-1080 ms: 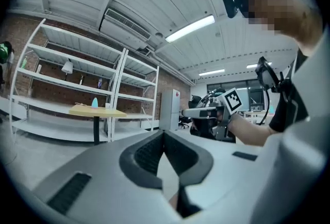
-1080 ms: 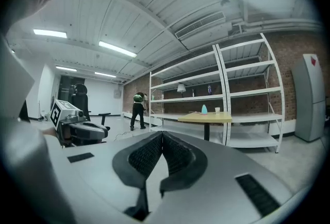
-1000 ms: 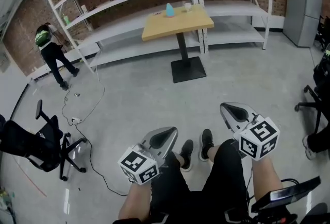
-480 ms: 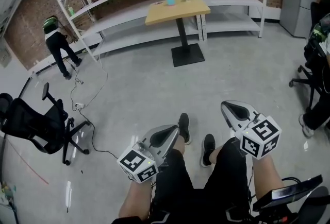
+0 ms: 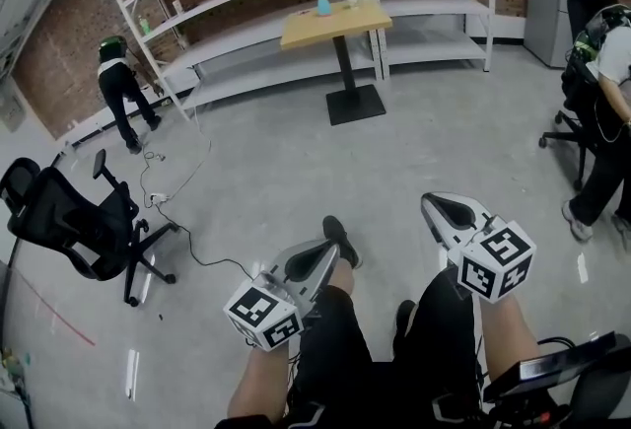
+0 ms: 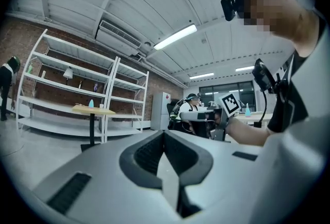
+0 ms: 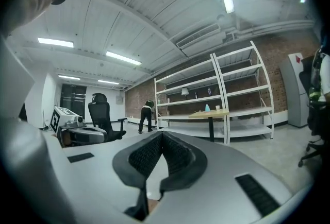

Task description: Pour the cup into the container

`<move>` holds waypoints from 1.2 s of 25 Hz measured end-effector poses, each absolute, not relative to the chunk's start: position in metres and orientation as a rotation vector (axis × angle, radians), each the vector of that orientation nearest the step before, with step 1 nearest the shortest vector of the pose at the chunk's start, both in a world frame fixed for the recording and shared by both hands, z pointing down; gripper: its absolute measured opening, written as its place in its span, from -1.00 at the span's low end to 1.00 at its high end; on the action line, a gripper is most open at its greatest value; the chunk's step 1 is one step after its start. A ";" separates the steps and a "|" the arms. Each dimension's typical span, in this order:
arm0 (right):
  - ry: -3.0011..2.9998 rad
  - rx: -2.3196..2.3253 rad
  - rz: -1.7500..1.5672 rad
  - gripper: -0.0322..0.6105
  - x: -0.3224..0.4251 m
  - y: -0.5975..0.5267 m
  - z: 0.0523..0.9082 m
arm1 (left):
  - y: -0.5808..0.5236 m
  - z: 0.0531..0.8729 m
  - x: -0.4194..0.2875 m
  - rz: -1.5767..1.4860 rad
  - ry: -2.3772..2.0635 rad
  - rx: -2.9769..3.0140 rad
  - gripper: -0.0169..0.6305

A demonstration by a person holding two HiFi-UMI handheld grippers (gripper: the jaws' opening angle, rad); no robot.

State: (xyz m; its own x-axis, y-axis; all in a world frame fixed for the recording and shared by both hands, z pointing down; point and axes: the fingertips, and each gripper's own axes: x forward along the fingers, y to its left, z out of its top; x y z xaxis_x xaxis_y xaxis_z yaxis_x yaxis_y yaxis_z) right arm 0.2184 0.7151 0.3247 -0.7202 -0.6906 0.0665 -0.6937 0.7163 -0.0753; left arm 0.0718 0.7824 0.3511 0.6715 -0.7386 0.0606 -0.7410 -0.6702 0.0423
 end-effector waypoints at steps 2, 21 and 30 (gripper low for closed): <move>-2.890 1.180 0.159 -0.89 0.222 0.729 0.321 | 0.795 0.347 0.075 0.052 -1.255 2.823 -0.94; -2.929 1.209 0.167 -0.89 0.225 0.740 0.303 | 0.803 0.334 0.061 0.022 -1.334 2.800 -0.94; -2.916 1.221 0.138 -0.89 0.226 0.737 0.300 | 0.797 0.337 0.057 0.021 -1.348 2.766 -0.94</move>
State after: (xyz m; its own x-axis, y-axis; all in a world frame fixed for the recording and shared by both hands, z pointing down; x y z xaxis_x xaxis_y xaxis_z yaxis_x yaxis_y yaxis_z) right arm 0.2259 0.7372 0.2995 -0.7018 -0.7122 0.0129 -0.7103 0.6983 -0.0890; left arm 0.0573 0.7973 0.3372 0.6165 -0.7863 0.0405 -0.7872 -0.6145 0.0522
